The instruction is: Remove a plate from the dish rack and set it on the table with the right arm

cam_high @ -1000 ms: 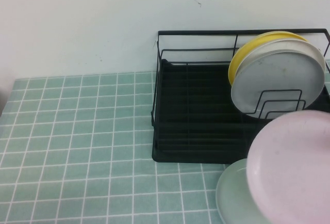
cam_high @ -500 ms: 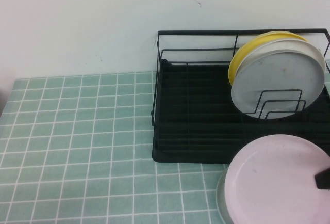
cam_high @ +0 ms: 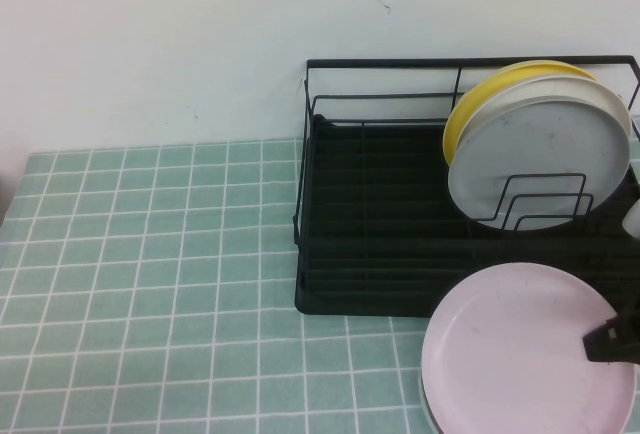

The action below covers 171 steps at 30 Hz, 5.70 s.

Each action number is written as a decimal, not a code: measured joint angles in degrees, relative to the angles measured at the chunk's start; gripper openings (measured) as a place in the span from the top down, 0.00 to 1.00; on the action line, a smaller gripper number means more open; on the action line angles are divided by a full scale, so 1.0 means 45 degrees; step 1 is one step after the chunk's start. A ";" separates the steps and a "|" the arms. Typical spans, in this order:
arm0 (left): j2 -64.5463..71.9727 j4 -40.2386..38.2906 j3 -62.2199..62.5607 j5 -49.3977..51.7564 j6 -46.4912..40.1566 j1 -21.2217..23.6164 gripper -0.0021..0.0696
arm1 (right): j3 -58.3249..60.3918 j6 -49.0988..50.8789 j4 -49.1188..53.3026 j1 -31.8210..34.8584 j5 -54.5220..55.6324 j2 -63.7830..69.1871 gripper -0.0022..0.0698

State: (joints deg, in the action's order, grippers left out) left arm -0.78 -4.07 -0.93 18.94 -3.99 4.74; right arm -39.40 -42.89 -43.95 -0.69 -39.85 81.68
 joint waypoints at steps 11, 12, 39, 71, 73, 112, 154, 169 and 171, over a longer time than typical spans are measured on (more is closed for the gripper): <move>0.0000 0.0000 0.0000 0.0000 0.0000 0.0000 0.98 | 0.0000 -0.0190 -0.0136 0.0000 0.0105 0.0610 0.81; 0.0000 0.0000 0.0000 0.0000 0.0000 0.0000 0.98 | 0.0000 -0.0287 -0.0136 0.0000 0.0105 0.0620 0.78; 0.0000 0.0000 0.0000 0.0000 0.0000 0.0000 0.98 | -0.0915 0.5028 0.5347 0.0000 -0.1199 -0.0602 0.67; 0.0000 0.0000 0.0000 0.0020 0.0000 0.0000 0.98 | 0.5008 0.3005 0.4785 0.1213 0.4791 -1.3022 0.97; 0.0000 0.0000 0.0000 0.0020 0.0000 0.0000 0.98 | 0.6521 0.2995 0.4785 0.1384 0.5651 -1.4246 0.97; 0.0000 0.0000 0.0000 0.0020 0.0000 0.0000 0.98 | 0.9042 0.6893 0.9667 0.1549 0.4454 -1.8288 0.97; 0.0000 0.0000 0.0000 0.0020 0.0000 0.0000 0.98 | 0.9021 0.6918 0.9767 0.1549 0.4397 -1.8288 0.97; 0.0000 0.0000 0.0000 0.0020 0.0000 0.0000 0.98 | 0.9021 0.6918 0.9767 0.1549 0.4397 -1.8288 0.97; 0.0000 0.0000 0.0000 0.0020 0.0000 0.0000 0.98 | 0.9021 0.6918 0.9767 0.1549 0.4397 -1.8288 0.97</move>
State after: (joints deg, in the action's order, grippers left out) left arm -0.78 -4.07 -0.93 19.03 -3.99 4.74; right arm 1.19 -11.76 0.00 6.28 -20.06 -0.62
